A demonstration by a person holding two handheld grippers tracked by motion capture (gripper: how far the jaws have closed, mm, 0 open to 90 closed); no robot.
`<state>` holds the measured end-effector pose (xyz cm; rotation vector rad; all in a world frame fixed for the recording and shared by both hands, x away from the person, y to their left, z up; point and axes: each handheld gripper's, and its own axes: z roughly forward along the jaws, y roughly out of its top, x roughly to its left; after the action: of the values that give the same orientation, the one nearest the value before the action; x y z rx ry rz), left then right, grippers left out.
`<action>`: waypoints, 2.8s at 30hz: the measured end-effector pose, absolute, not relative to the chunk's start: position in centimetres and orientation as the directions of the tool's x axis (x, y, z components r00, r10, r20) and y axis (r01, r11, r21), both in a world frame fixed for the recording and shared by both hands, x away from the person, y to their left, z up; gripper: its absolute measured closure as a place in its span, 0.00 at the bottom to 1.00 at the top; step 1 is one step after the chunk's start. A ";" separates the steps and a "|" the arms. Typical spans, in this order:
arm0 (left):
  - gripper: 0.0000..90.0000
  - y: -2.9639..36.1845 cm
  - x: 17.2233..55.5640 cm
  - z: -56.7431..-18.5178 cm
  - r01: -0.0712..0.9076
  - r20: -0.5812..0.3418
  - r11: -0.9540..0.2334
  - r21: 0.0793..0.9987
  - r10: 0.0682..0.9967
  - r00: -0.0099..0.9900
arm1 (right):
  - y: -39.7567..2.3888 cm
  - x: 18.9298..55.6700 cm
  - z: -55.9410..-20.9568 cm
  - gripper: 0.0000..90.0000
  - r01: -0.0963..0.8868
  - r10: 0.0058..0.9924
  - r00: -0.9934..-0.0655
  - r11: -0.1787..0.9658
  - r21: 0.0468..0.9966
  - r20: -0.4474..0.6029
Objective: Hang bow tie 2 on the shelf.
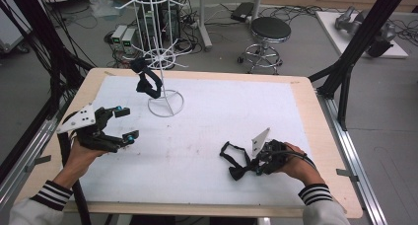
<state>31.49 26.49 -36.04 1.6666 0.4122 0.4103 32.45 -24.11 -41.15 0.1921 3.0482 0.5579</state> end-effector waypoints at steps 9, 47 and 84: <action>0.18 26.3 31.5 -36.1 0.035 0.033 -0.130 0.991 0.489 0.872 | -24.3 32.5 -41.0 0.90 0.158 0.162 -0.987 0.913 0.375 0.022; 0.18 25.1 31.3 -34.9 0.007 0.052 -0.128 0.992 0.458 0.888 | -24.5 32.3 -38.1 0.91 0.255 0.254 -0.958 0.555 0.792 0.131; 0.18 20.9 31.7 -32.3 -0.011 0.052 -0.134 0.991 0.306 0.951 | -18.6 33.5 -35.2 0.91 0.196 0.179 -0.975 0.387 0.901 0.135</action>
<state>31.71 20.86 -32.32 1.6877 0.2257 0.2765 33.49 -18.61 -35.22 0.3556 2.6296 1.7116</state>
